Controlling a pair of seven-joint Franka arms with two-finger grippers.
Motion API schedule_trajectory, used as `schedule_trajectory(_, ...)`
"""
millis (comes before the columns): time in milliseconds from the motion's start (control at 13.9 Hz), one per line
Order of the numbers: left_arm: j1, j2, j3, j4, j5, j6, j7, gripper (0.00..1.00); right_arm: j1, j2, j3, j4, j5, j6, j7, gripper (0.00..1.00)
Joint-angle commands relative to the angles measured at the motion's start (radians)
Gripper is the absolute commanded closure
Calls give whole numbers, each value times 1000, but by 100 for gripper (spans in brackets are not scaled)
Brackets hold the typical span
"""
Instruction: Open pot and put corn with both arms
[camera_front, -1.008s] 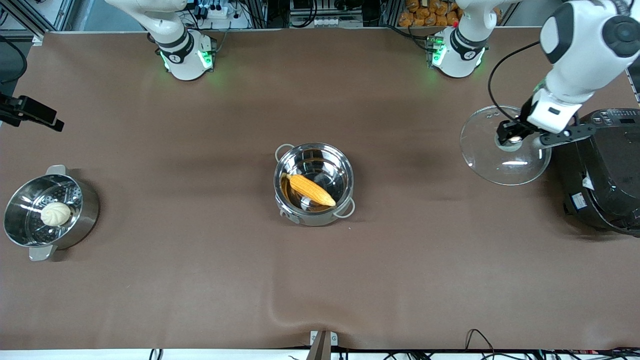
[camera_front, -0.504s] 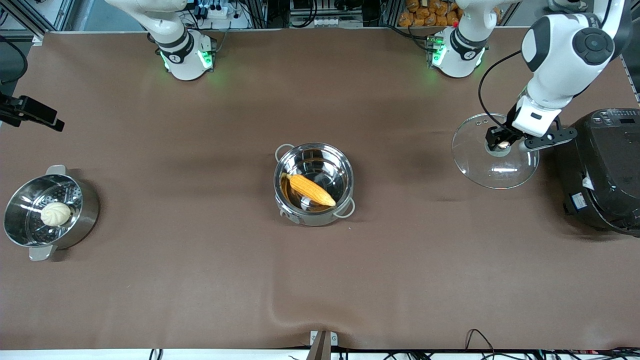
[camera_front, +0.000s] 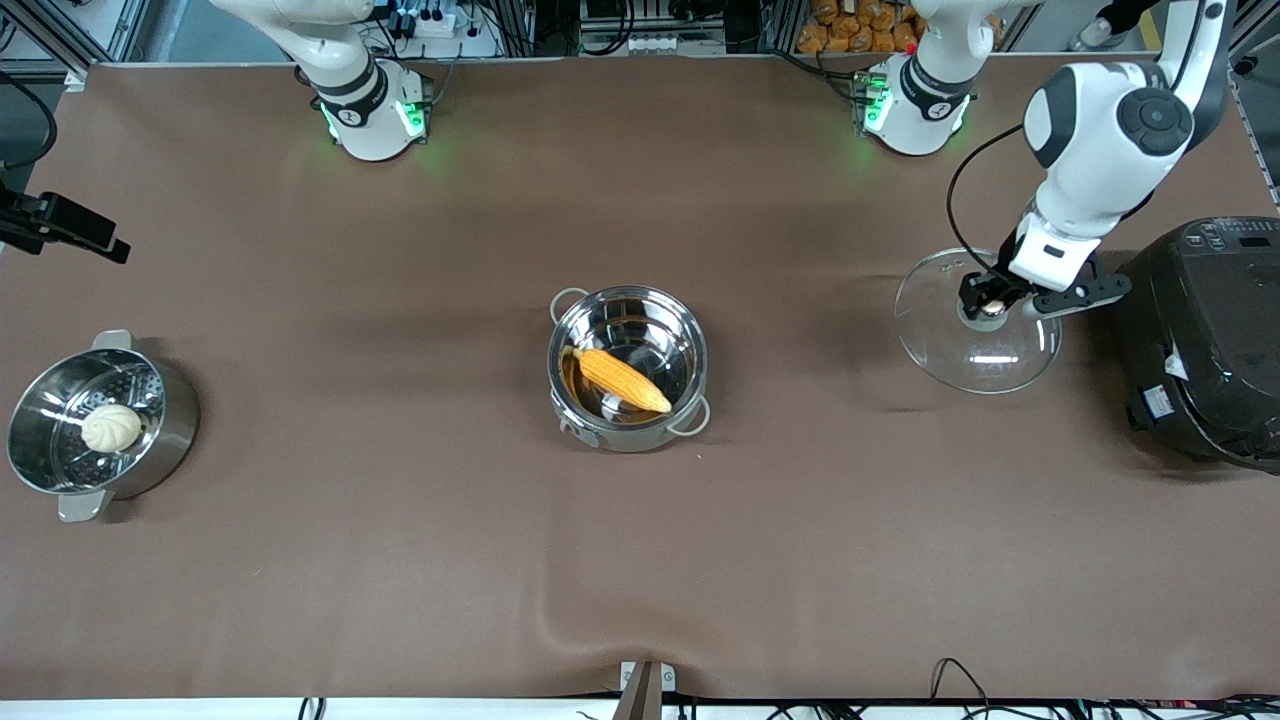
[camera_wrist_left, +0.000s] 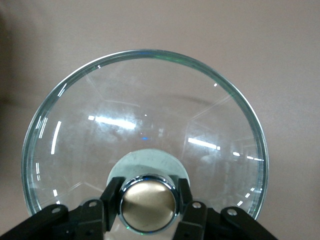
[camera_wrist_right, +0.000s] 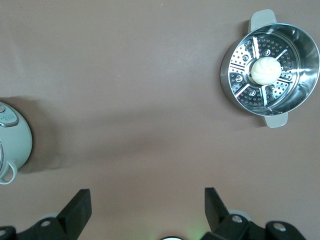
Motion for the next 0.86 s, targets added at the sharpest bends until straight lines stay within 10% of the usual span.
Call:
schedule_trajectory(0, 1, 45, -42, 7, -22, 65, -53, 100, -4, 4, -1, 7, 15, -6, -16, 0)
schedule_trajectory(792, 0, 275, -61, -13, -18, 331, -88, 100, 0, 6, 1, 7, 19, -4, -20, 0)
